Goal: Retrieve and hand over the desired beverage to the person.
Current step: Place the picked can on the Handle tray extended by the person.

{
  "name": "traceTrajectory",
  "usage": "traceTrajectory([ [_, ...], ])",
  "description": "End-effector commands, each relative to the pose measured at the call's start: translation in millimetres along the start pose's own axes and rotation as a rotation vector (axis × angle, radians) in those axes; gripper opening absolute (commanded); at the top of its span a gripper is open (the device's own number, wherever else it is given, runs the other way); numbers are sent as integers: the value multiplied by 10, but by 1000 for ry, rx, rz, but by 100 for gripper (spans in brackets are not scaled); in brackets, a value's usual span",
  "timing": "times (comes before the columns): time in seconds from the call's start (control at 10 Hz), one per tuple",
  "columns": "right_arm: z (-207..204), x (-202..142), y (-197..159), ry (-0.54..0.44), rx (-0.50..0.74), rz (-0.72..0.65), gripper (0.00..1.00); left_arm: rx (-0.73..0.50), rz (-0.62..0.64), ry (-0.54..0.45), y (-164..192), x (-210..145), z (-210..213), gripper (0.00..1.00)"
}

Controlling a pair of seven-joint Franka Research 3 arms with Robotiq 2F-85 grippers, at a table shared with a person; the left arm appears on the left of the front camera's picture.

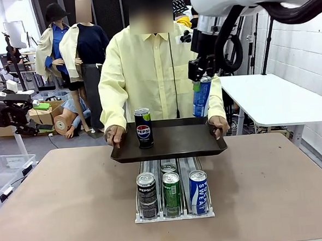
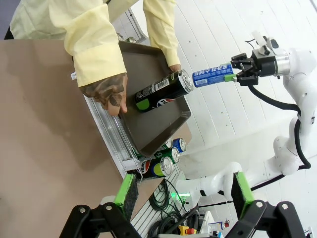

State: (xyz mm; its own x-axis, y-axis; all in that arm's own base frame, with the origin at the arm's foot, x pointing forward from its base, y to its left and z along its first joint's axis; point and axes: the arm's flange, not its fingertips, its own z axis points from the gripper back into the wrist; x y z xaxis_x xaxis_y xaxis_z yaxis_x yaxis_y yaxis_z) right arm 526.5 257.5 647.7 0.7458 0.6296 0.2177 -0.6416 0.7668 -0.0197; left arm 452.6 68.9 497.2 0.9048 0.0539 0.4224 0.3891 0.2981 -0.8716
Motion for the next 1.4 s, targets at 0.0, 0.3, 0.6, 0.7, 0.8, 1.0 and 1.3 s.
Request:
traceTrajectory([
  [0.0,-14,219,98,27,-30,-9,28,1,-2,-8,-6,5,13,100],
  [0.3,-301,408,235,63,-22,-9,28,1,-2,-8,-6,5,13,100],
  [0.6,-549,519,345,94,32,23,28,1,-2,-8,-6,5,13,100],
  [0.7,-596,530,364,100,43,33,28,1,-2,-8,-6,5,13,100],
  [0.8,-630,538,381,109,49,42,28,1,-2,-8,-6,5,13,100],
  [1.0,-671,552,395,121,59,56,28,1,-2,-8,-6,5,13,100],
  [1.3,-795,601,427,141,83,67,28,1,-2,-8,-6,5,13,100],
])
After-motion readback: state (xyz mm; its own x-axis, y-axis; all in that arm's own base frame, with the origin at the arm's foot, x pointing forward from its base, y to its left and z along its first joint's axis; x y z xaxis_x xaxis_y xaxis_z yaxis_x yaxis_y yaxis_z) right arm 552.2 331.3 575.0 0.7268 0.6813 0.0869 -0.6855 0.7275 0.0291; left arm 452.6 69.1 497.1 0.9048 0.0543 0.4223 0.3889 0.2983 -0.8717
